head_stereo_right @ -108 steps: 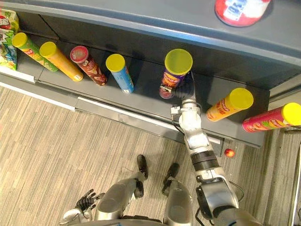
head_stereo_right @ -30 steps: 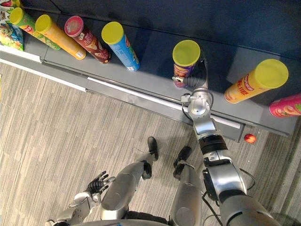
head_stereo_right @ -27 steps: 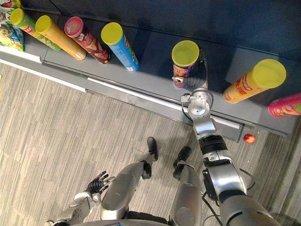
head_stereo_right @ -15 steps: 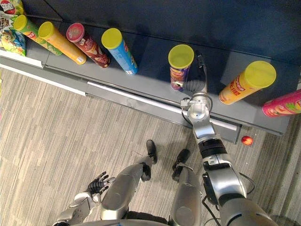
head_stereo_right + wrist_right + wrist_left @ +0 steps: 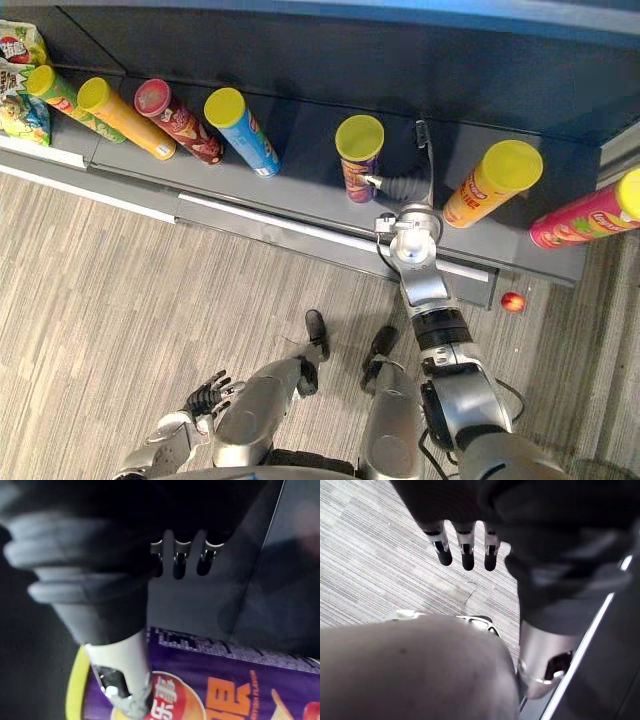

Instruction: Put the gum and the chips on the shelf.

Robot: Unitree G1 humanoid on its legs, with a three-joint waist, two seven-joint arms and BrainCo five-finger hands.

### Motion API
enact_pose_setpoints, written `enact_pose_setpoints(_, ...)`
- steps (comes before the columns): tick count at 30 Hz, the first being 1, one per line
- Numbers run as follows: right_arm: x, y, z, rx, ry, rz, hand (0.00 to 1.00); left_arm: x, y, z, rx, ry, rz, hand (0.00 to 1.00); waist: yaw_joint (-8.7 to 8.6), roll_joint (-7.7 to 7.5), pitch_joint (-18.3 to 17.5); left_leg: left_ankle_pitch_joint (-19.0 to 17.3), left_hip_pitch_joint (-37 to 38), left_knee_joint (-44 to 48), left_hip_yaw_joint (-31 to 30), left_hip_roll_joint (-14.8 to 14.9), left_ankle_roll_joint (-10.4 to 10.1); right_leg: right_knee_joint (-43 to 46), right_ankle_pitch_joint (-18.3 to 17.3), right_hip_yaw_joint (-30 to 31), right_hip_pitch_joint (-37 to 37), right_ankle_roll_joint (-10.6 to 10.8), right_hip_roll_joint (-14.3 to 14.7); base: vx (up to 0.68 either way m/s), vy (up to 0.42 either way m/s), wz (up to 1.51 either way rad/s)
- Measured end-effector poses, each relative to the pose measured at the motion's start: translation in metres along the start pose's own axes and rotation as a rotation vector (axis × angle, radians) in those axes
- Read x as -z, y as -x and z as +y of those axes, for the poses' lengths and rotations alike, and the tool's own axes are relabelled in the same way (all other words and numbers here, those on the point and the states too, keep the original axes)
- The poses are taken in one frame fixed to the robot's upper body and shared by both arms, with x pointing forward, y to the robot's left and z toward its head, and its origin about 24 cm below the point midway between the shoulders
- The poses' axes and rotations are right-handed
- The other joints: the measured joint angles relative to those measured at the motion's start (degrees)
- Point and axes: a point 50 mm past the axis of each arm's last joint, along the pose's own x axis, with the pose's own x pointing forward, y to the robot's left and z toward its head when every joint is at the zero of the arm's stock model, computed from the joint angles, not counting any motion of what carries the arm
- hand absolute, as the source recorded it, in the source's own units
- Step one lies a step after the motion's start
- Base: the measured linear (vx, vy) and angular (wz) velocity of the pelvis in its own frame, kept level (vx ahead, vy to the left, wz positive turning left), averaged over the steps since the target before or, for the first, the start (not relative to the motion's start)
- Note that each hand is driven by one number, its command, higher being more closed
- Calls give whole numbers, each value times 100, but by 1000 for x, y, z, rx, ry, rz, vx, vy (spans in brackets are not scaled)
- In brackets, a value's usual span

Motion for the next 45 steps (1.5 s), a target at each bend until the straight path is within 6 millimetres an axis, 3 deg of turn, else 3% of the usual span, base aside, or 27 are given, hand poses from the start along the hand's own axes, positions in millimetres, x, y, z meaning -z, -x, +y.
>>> enact_pose_setpoints(6,-12,2,1,5,-32,-53,0,1,1,6,-5,-3,-1,0,-27,-177,-24,7,194,-171,108,10,-16,-158,40,70,140,32,66,56,3,-9)
enact_pose_setpoints(15,-34,15,13,-69,-126,-132,0,10,6,27,-72,-15,36,0,-149,-646,-212,-41,445,-269,169,27,-83,-422,96,128,420,37,161,58,12,-4)
enact_pose_setpoints(22,-42,32,22,-185,-158,-163,0,18,8,34,-103,-12,72,0,-182,-804,-392,-63,634,-364,254,52,-116,-577,118,184,595,54,233,29,5,-7)
enact_pose_setpoints(26,-48,45,29,-260,-299,-150,0,22,9,37,-118,-21,93,0,-251,-870,-576,-76,682,-388,265,64,-133,-662,122,191,671,56,269,69,-4,-2)
enact_pose_setpoints(32,-61,87,58,-454,-470,-136,0,36,13,46,-177,-16,150,0,-349,-1045,-879,-159,990,-510,442,100,-226,-905,180,390,947,68,398,71,-6,-18)
enact_pose_setpoints(37,-58,117,65,-581,-572,-62,0,44,17,52,-234,-18,178,0,-376,-1177,-1164,-224,1253,-610,567,114,-281,-1099,200,497,1193,67,480,67,-6,-12)
enact_pose_setpoints(41,-39,155,80,-728,-724,154,0,56,22,57,-286,-29,216,0,-475,-1233,-1439,-250,1470,-728,622,102,-304,-1281,233,542,1421,84,529,87,2,-8)
enact_pose_setpoints(45,-4,220,103,-920,-881,567,0,65,26,61,-331,-34,254,0,-515,-1259,-1746,-360,1666,-733,787,111,-372,-1396,239,722,1579,97,569,48,5,-22)
